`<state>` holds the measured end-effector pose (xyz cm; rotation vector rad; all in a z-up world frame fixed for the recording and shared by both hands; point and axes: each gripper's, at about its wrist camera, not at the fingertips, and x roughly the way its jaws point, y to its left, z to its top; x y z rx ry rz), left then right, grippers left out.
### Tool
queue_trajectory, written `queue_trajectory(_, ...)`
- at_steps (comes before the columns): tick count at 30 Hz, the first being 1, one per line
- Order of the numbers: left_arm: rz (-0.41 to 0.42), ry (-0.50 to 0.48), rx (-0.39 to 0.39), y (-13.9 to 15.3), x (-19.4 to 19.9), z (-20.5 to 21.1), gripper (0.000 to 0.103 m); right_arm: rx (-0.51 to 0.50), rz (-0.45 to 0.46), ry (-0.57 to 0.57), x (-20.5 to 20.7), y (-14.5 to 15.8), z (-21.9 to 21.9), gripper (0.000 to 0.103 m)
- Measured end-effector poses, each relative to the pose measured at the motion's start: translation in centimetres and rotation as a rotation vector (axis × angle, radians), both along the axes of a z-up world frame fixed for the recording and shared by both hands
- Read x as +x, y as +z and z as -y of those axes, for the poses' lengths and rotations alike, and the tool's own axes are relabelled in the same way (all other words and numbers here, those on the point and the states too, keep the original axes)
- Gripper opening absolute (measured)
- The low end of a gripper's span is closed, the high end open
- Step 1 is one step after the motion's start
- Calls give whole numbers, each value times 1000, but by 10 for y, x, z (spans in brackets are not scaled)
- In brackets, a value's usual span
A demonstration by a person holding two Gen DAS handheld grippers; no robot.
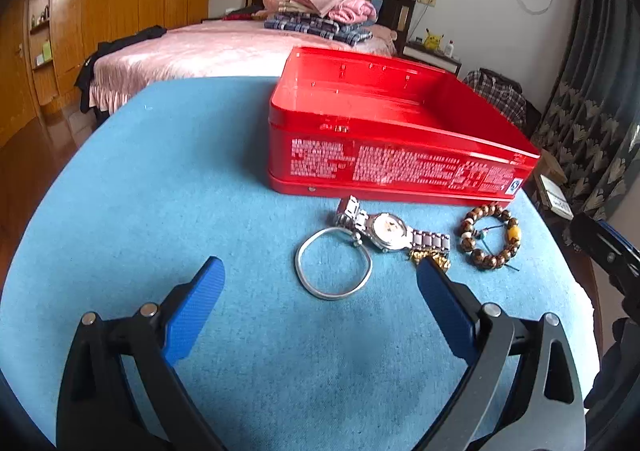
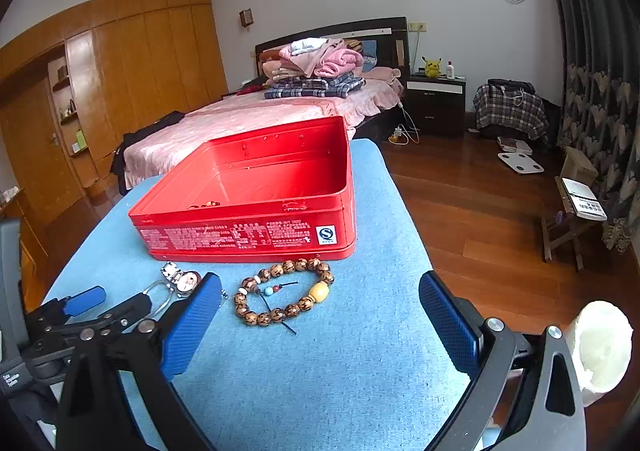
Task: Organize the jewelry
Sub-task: 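Withdraw both open tools from the tin toward the silver bangle and gold pendant, then grasp the silver bangle with the left tool while the right tool grasps the gold pendant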
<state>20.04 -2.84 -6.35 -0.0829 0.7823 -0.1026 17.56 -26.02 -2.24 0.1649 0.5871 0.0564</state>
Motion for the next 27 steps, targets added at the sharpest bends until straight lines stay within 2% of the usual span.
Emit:
queue_trajectory(2,-23,-3,4,-3,4,1,89,0,0,2,0,0,0,97)
queue_trajectory(4,-52,-10,-1,-7,8,0,76,0,1,2,0,0,-1,97)
queue_trajectory(9,-74,-6,9,-10,11,-1,70,1,-5,4,2,-1,-3,97)
queue_trajectory(11,-76,-12,19,-10,12,1,65,3,-10,6,3,-1,-5,97)
queue_trajectory(14,-76,-19,31,-10,11,2,51,5,-11,15,4,-2,-6,97)
queue_trajectory(15,-73,-25,31,-10,10,2,41,4,-11,18,4,-3,-5,97)
queue_trajectory(19,-61,-34,12,-8,7,3,39,13,-15,35,3,-3,-7,97)
queue_trajectory(23,-12,-13,-11,-1,-1,-1,39,30,-22,71,3,-4,-10,97)
queue_trajectory(27,37,3,22,8,-11,-4,38,45,-27,125,4,-3,-19,96)
